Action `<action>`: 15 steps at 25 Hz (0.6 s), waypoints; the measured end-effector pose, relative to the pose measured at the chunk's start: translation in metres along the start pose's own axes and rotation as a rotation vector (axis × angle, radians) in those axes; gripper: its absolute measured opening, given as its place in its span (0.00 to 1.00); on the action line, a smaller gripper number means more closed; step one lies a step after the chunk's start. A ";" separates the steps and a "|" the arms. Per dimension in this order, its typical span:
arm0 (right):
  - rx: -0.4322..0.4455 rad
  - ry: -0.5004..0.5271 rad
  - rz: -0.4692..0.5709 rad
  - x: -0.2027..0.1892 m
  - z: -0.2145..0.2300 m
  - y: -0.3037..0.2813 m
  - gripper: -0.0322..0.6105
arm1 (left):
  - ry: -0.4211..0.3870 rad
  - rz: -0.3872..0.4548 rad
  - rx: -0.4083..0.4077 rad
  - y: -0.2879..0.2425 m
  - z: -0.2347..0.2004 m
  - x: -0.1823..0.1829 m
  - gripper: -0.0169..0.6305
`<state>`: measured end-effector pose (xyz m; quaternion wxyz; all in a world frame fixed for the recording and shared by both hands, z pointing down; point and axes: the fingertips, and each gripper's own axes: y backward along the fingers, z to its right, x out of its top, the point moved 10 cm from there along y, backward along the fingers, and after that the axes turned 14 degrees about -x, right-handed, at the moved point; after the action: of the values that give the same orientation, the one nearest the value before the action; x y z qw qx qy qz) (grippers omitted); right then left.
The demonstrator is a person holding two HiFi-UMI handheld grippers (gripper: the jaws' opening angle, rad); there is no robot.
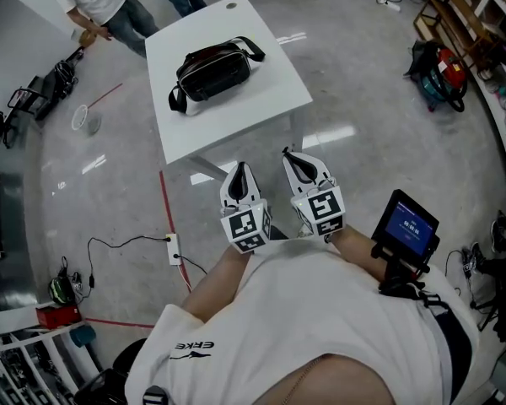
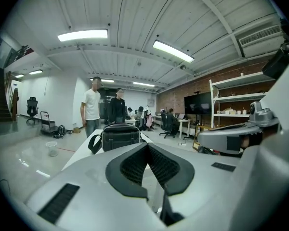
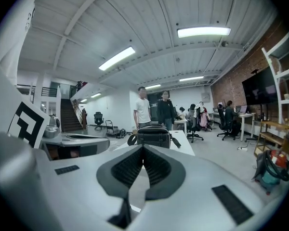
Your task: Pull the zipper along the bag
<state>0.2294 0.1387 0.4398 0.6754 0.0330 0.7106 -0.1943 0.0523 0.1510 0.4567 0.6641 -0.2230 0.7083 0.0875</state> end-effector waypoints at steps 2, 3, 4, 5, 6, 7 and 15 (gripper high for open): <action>0.015 -0.007 -0.014 -0.004 0.001 -0.022 0.06 | 0.004 -0.010 0.019 -0.014 -0.014 -0.005 0.03; 0.020 -0.009 -0.018 -0.005 0.001 -0.031 0.06 | 0.006 -0.012 0.027 -0.020 -0.021 -0.005 0.03; 0.023 -0.012 -0.021 -0.004 0.002 -0.038 0.06 | 0.007 -0.013 0.034 -0.024 -0.027 -0.004 0.03; 0.025 -0.017 -0.023 -0.002 0.001 -0.042 0.06 | 0.008 -0.012 0.039 -0.025 -0.030 -0.001 0.03; 0.027 -0.022 -0.025 0.001 0.001 -0.043 0.06 | 0.008 -0.010 0.044 -0.025 -0.031 0.002 0.03; 0.029 -0.025 -0.026 0.003 0.000 -0.043 0.06 | 0.006 -0.007 0.046 -0.024 -0.033 0.005 0.03; 0.000 -0.040 -0.041 0.019 -0.008 -0.117 0.06 | 0.011 0.000 0.031 -0.069 -0.100 0.018 0.03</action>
<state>0.1841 0.0295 0.4486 0.6855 0.0147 0.6974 -0.2086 -0.0082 0.0442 0.4613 0.6634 -0.2132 0.7133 0.0754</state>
